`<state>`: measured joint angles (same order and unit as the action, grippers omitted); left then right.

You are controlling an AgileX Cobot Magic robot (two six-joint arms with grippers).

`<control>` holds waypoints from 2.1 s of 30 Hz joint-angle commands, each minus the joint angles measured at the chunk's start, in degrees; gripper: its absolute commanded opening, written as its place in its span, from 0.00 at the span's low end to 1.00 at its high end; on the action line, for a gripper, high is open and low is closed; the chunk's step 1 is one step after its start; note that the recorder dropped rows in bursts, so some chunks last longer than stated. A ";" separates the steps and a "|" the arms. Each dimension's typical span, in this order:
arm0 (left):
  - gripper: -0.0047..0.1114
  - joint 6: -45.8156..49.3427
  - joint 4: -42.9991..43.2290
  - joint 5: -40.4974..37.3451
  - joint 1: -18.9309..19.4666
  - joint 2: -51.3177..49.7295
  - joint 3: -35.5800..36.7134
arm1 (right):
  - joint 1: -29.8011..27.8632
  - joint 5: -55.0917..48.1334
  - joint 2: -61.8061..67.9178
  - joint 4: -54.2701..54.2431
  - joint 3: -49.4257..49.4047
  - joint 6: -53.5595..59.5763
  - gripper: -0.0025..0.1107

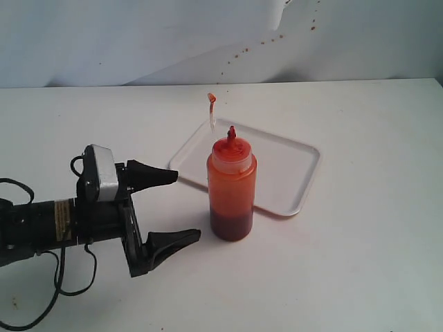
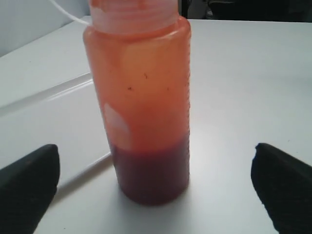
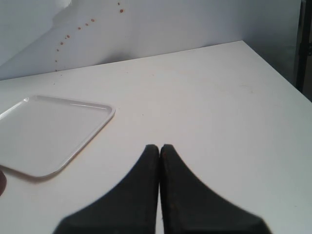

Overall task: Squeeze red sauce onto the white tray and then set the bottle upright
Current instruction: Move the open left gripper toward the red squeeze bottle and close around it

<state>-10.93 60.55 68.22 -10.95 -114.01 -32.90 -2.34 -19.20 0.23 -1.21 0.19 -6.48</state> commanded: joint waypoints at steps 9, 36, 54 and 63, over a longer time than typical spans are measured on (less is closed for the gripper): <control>0.93 -10.12 7.69 -12.45 -3.35 -0.09 -9.41 | 0.11 0.12 -0.23 -0.10 -0.19 0.13 0.02; 0.93 -16.06 14.91 -3.23 -3.35 -13.30 -21.74 | 0.11 0.12 -0.23 -0.10 -0.19 0.13 0.02; 0.93 -15.96 14.09 -1.91 -8.79 -20.84 -30.32 | 0.11 0.12 -0.23 -0.10 -0.19 0.13 0.02; 0.92 -16.63 10.70 -4.47 -9.93 -21.36 -32.06 | 0.11 0.12 -0.23 -0.10 -0.19 0.13 0.02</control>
<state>-26.37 72.63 64.43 -20.62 -135.23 -64.61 -2.34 -19.20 0.23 -1.21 0.19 -6.48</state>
